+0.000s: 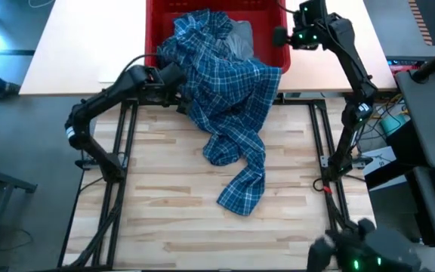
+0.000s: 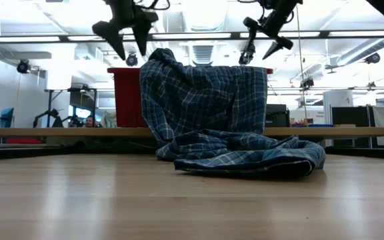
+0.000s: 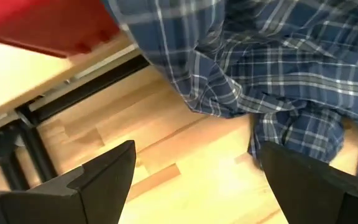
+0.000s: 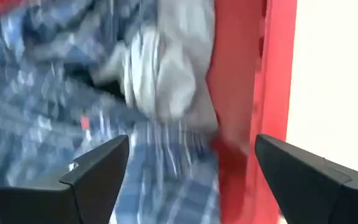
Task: Fold Laundry from Bin
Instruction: Fold the blue patterned pants
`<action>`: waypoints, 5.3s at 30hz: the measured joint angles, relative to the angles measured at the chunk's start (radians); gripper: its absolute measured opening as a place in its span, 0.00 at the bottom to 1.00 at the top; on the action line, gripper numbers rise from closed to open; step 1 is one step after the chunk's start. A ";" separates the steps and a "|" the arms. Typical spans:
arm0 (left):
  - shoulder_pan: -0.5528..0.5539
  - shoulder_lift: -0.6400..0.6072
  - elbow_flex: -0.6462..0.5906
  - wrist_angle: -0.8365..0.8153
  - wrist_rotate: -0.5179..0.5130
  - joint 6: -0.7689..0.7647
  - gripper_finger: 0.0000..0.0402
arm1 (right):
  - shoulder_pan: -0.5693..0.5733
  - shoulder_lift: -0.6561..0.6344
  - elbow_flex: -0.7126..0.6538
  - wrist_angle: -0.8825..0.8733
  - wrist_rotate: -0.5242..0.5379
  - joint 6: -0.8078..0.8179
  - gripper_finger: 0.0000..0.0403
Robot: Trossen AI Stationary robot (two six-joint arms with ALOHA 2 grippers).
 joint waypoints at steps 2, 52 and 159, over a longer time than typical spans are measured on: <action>0.000 -0.043 -0.097 0.060 0.001 -0.019 0.81 | 0.049 -0.040 0.000 -0.078 0.025 -0.065 0.85; -0.582 0.151 -0.548 0.838 0.063 -0.206 0.01 | 1.376 -0.369 -0.542 -0.346 0.647 0.748 0.81; -1.160 -0.121 -0.781 0.849 -0.003 -0.459 0.65 | 1.317 0.116 -0.614 -0.055 0.398 0.396 0.56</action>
